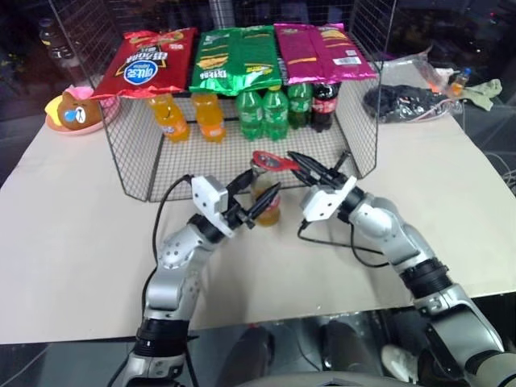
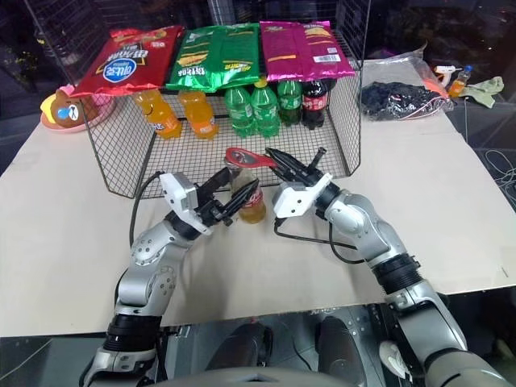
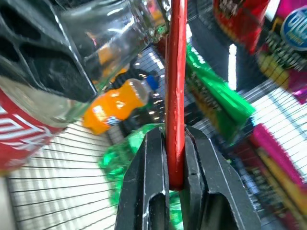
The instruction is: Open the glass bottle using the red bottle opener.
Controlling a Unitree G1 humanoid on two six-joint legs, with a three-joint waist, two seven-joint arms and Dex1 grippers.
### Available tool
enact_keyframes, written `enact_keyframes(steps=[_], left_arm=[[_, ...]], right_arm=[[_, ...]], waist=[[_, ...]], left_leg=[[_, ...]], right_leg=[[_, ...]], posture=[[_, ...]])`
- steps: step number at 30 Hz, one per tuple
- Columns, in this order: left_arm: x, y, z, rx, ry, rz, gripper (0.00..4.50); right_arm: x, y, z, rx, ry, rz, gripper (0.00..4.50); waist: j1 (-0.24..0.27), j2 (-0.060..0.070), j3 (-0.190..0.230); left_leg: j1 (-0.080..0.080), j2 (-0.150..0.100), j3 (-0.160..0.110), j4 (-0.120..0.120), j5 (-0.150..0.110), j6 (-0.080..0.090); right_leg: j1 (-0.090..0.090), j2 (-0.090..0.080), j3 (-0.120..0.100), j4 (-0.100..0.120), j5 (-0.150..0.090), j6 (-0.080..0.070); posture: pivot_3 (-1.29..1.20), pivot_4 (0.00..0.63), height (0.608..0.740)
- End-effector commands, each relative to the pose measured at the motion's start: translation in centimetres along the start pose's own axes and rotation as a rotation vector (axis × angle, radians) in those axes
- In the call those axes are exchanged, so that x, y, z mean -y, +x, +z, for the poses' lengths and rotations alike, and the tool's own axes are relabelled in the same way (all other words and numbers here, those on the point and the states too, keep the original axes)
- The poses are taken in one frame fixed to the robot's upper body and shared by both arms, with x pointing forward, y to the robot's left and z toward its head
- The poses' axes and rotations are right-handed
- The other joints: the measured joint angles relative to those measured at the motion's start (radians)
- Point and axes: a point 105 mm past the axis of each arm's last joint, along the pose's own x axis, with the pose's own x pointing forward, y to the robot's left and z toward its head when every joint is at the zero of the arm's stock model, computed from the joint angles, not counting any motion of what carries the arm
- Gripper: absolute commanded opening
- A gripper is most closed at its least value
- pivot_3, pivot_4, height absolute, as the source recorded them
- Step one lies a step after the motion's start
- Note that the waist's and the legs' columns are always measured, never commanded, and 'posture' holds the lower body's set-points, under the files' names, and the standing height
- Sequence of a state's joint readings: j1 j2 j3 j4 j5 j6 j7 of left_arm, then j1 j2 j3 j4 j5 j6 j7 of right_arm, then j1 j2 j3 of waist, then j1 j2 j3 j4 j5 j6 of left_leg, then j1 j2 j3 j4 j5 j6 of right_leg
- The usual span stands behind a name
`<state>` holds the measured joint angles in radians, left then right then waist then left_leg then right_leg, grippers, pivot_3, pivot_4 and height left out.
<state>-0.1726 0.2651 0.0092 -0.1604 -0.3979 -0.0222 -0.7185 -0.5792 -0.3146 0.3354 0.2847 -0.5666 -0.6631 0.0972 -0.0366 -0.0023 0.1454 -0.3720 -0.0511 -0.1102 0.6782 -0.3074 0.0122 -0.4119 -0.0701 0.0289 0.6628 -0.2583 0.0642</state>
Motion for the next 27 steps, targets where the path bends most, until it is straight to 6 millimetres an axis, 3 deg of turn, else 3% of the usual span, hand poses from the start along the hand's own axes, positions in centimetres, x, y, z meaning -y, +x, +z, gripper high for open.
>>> enact_keyframes(steps=[1, 5, 12, 27], left_arm=[[0.2, 0.6, 0.8, 0.028, 0.014, -0.025, 2.37], [0.1, 0.6, 0.7, 0.022, 0.013, -0.023, 2.37], [0.0, 0.8, 0.6, 0.018, 0.011, -0.024, 2.37], [0.0, 1.0, 0.3, 0.011, 0.006, -0.031, 2.37]], right_arm=[[-1.3, 1.1, 2.0, 0.118, -0.036, 0.026, 0.00], [-1.4, 1.7, 2.6, 0.152, 0.012, 0.001, 0.00], [-4.1, 1.2, 2.5, 0.139, 0.150, 0.089, 0.00], [-4.9, 1.4, 2.1, 0.142, 0.137, 0.162, 0.00]], waist=[[0.000, 0.000, 0.000], [-0.003, 0.000, 0.000], [-0.003, 0.000, 0.000], [-0.003, 0.000, 0.000]], left_leg=[[0.000, 0.000, 0.000, 0.000, 0.000, 0.000], [0.001, 0.000, 0.001, 0.000, 0.000, 0.000], [0.003, 0.000, 0.002, 0.000, 0.000, 0.000], [0.009, 0.001, 0.003, 0.000, 0.000, 0.000]], right_leg=[[0.000, 0.000, 0.000, 0.000, 0.000, 0.000], [0.000, 0.000, 0.001, 0.000, 0.000, 0.000], [0.002, 0.000, 0.002, 0.000, 0.000, 0.000], [0.006, 0.001, 0.003, 0.002, 0.000, 0.000]], posture=[[0.00, 0.150, 0.740], [0.00, 0.150, 0.740], [0.00, 0.150, 0.740], [0.00, 0.150, 0.740]])
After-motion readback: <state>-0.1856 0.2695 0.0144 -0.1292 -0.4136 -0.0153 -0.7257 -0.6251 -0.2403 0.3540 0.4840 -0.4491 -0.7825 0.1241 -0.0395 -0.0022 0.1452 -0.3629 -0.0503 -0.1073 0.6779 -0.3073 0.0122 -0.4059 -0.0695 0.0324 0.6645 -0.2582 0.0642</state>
